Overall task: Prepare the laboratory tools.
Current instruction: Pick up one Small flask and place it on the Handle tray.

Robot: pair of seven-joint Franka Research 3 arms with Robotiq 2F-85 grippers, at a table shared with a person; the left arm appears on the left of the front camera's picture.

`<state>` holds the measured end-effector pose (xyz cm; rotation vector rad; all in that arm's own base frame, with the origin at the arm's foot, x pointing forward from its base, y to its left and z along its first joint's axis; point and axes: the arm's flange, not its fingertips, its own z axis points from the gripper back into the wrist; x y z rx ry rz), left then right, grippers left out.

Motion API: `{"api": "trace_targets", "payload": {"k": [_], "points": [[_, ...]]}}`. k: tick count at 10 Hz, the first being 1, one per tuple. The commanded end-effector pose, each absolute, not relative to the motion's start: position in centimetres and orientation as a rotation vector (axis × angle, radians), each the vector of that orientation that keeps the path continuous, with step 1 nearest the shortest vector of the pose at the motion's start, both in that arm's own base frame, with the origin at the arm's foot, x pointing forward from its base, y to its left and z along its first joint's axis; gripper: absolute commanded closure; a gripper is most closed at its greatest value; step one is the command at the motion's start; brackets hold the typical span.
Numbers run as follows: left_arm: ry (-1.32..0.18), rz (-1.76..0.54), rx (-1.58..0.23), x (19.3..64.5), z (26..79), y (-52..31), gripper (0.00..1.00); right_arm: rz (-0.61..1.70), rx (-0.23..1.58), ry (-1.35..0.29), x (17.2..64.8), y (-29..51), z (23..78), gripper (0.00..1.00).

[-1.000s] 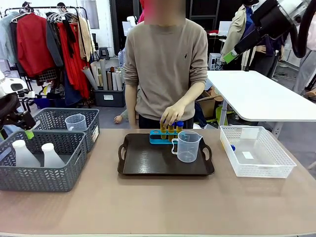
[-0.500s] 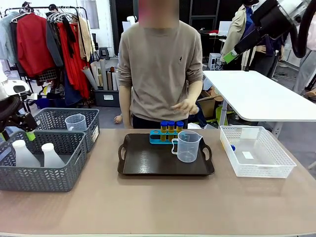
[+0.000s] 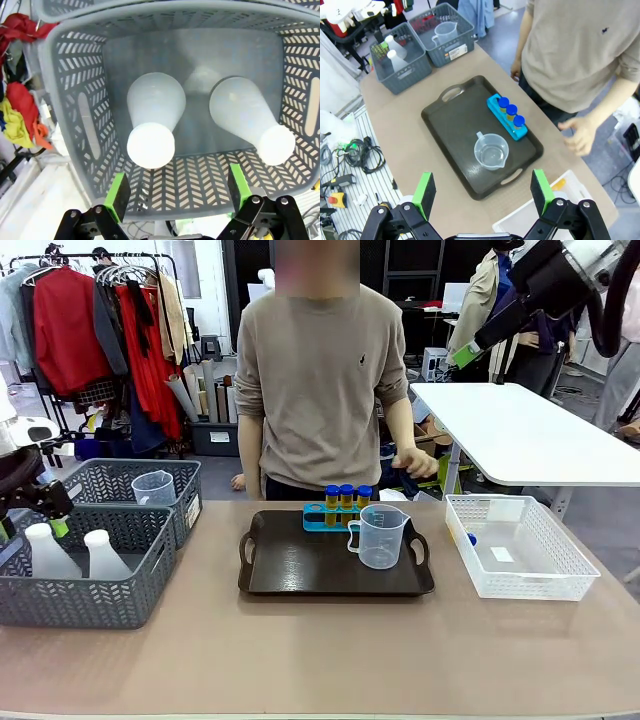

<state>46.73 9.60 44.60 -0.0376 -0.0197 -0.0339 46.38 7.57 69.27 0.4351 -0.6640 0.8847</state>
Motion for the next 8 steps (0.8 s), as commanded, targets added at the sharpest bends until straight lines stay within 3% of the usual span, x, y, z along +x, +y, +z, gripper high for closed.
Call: {"api": "trace_targets", "payload": {"k": [1, 3, 4, 8], "points": [[-0.034, -0.028, -0.026, 46.52, 43.35, 10.66, 0.00, 0.890, 0.443, -0.665, 46.35, 7.51, 69.43, 0.00], [-0.031, -0.029, -0.033, 46.64, 42.92, 11.20, 0.00, 0.890, 0.443, -0.665, 46.35, 7.51, 69.43, 0.00], [-0.024, -0.030, -0.024, 46.80, 42.69, 11.28, 0.10, 0.890, 0.443, -0.665, 46.35, 7.51, 69.43, 0.00], [-0.036, -0.043, -0.028, 46.81, 42.70, 11.22, 0.89, 0.890, 0.443, -0.665, 46.35, 7.51, 69.43, 0.00]]}}
